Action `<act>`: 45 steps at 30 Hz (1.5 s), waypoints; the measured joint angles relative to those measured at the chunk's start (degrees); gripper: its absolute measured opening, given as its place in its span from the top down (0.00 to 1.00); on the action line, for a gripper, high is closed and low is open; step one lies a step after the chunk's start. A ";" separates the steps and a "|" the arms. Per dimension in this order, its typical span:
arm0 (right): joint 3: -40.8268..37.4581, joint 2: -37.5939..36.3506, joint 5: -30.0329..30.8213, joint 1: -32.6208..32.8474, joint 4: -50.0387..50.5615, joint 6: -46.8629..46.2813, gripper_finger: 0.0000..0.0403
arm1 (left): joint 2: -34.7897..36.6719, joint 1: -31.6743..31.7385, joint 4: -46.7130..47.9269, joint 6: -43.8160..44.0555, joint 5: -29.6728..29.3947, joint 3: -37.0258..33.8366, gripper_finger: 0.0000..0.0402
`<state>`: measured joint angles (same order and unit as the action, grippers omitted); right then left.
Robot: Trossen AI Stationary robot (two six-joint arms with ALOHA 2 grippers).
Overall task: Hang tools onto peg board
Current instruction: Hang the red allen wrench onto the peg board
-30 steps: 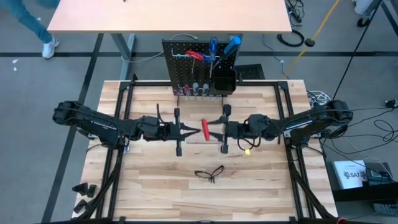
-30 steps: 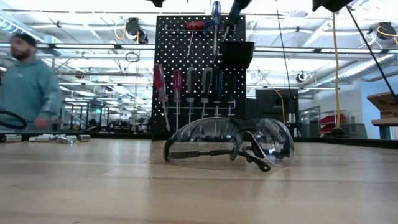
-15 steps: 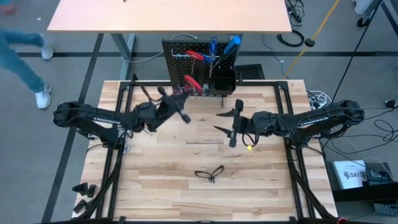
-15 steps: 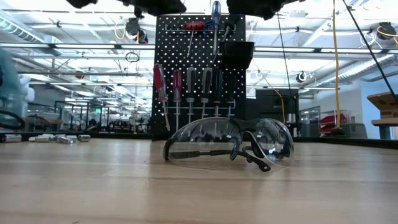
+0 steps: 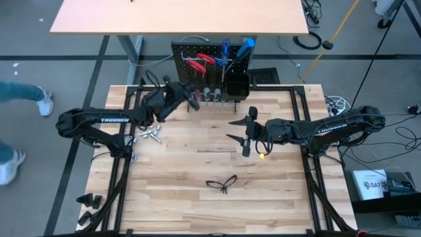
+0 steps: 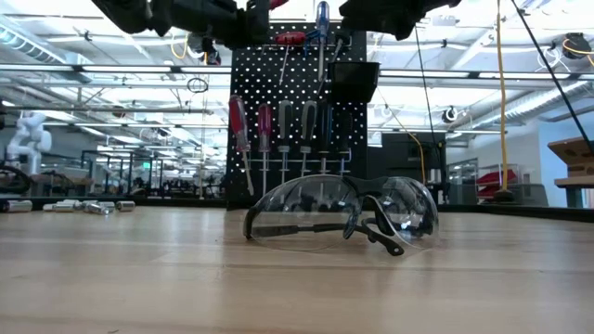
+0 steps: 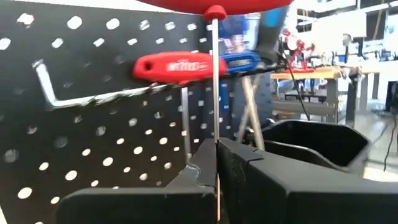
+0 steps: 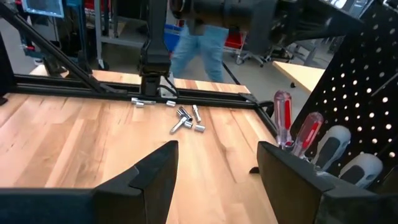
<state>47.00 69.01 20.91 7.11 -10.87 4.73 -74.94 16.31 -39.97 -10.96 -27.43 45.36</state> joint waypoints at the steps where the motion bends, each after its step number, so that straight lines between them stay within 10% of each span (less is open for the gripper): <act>1: 0.00 0.00 0.00 0.00 0.13 -0.05 0.48 | 0.00 0.87 -0.05 1.66 0.74 0.00 1.00; 45: 0.00 0.04 -0.02 -0.01 2.41 0.39 0.48 | -9.07 3.58 -2.05 7.07 -0.20 3.34 1.00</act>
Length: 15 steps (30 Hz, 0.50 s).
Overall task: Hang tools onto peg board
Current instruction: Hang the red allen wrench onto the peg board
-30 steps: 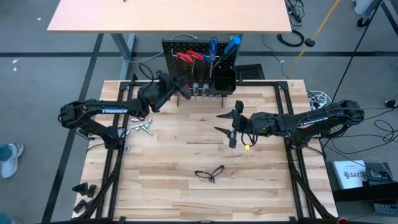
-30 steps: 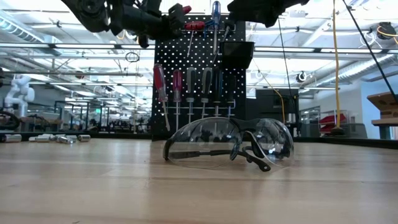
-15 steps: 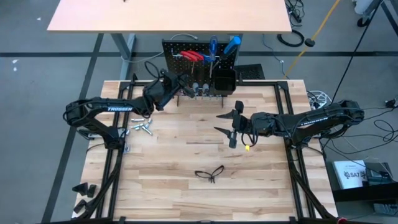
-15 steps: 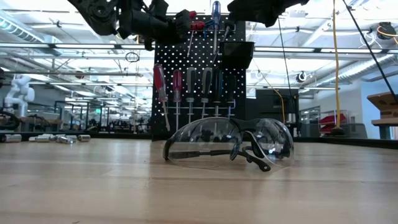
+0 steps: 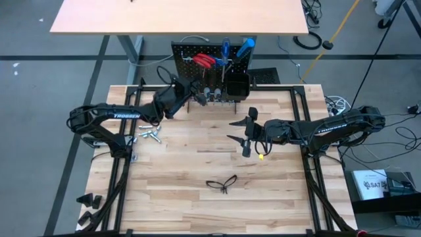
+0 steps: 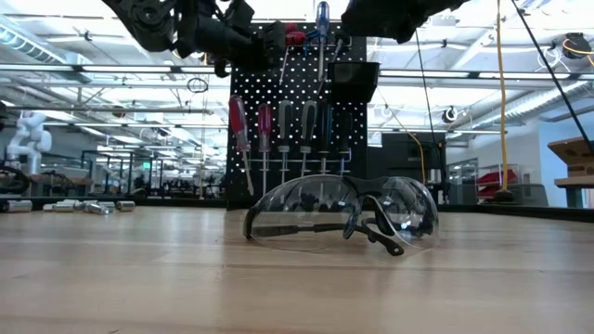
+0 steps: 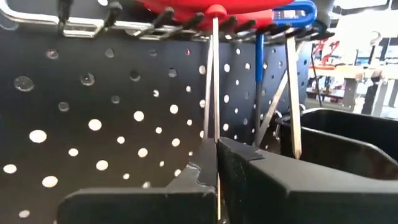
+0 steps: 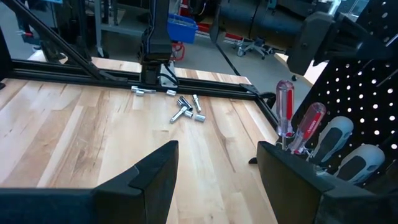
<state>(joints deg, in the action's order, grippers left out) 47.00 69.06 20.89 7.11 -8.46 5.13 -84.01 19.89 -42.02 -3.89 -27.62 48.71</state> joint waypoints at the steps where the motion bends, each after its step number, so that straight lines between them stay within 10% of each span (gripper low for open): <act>1: 0.00 0.00 -0.01 -0.02 0.07 0.00 0.48 | 0.01 -0.35 0.00 -0.17 -0.04 0.00 1.00; 15: 0.00 0.00 -0.01 0.01 0.19 -1.22 0.48 | 0.55 -1.89 -1.27 -5.56 -4.60 0.00 1.00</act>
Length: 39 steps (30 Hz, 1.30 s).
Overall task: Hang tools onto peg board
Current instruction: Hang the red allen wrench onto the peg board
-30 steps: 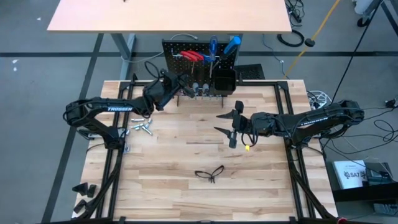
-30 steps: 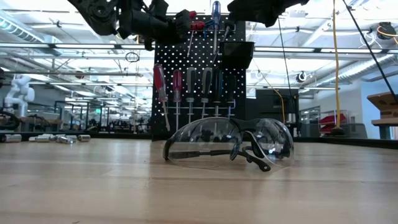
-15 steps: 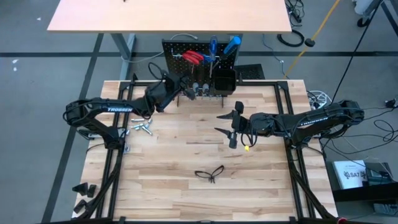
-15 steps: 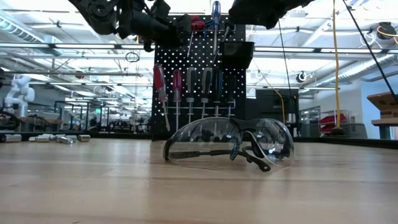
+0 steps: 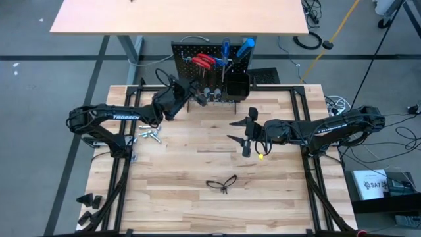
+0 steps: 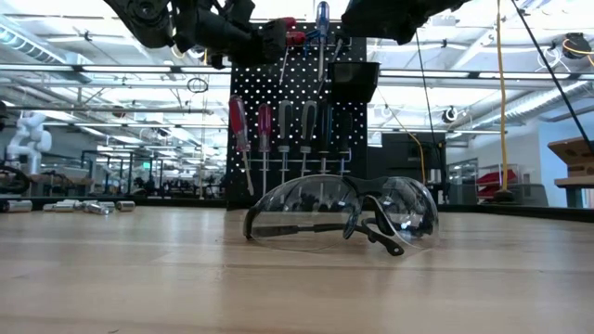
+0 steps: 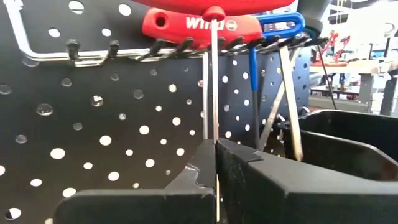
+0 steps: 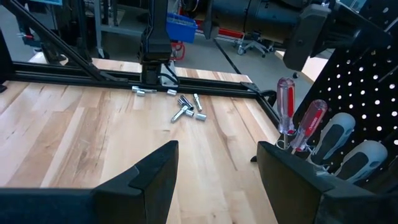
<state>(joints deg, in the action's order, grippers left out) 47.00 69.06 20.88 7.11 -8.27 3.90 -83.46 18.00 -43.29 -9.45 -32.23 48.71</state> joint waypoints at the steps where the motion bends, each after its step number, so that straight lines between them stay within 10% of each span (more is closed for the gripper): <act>1: 0.00 0.00 0.00 0.00 0.00 -0.02 0.48 | 0.00 0.02 0.00 -0.02 0.00 0.00 1.00; 39: 0.00 0.00 0.02 0.00 0.37 -0.02 0.48 | 0.02 4.36 -2.02 0.17 2.32 0.00 1.00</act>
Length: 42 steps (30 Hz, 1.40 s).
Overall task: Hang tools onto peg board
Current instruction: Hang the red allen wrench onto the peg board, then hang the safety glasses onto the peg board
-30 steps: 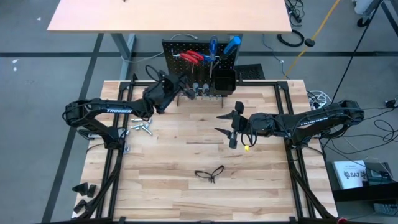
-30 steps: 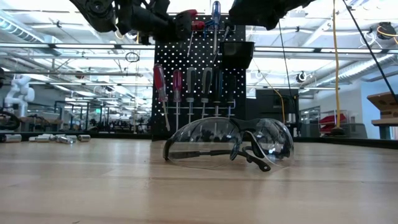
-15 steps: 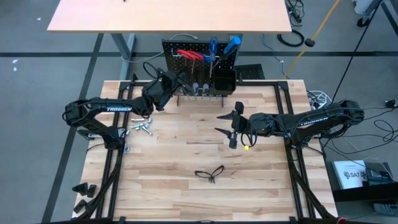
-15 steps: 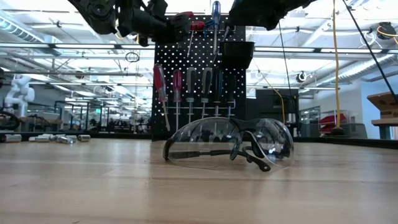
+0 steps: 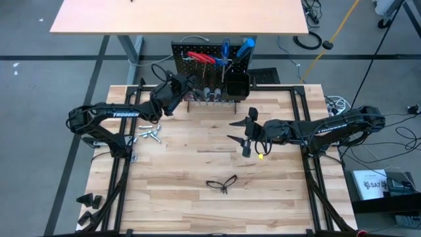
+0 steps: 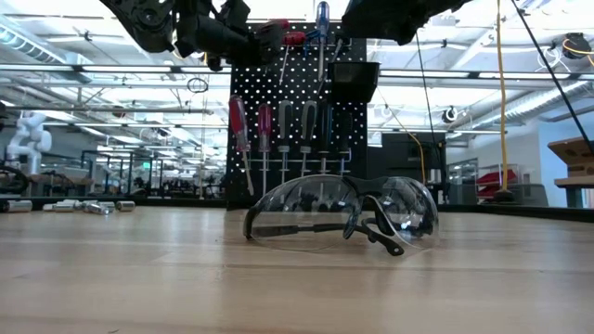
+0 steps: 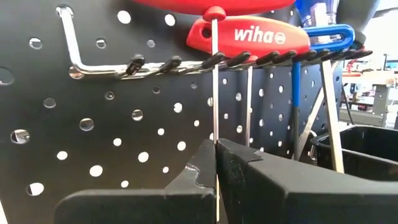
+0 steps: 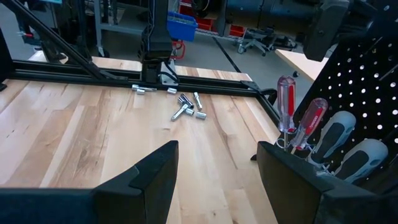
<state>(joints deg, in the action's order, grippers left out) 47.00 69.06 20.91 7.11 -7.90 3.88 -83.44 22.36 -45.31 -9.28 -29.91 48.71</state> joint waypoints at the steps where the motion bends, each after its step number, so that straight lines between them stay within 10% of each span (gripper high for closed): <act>1: 0.00 0.00 0.00 0.00 0.00 0.00 0.48 | 0.00 0.01 0.16 0.01 0.00 0.00 1.00; 18: 0.04 0.00 0.00 -0.04 -0.50 0.18 0.48 | -0.48 1.02 4.29 2.89 0.87 0.00 0.98; 42: 0.04 0.02 0.00 -0.05 1.04 0.23 0.48 | 8.31 -3.57 23.30 -1.58 -0.59 -0.02 0.52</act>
<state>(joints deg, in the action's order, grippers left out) 47.05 69.08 20.91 7.07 -6.86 4.11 -75.13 18.79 -22.01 -10.86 -30.50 48.69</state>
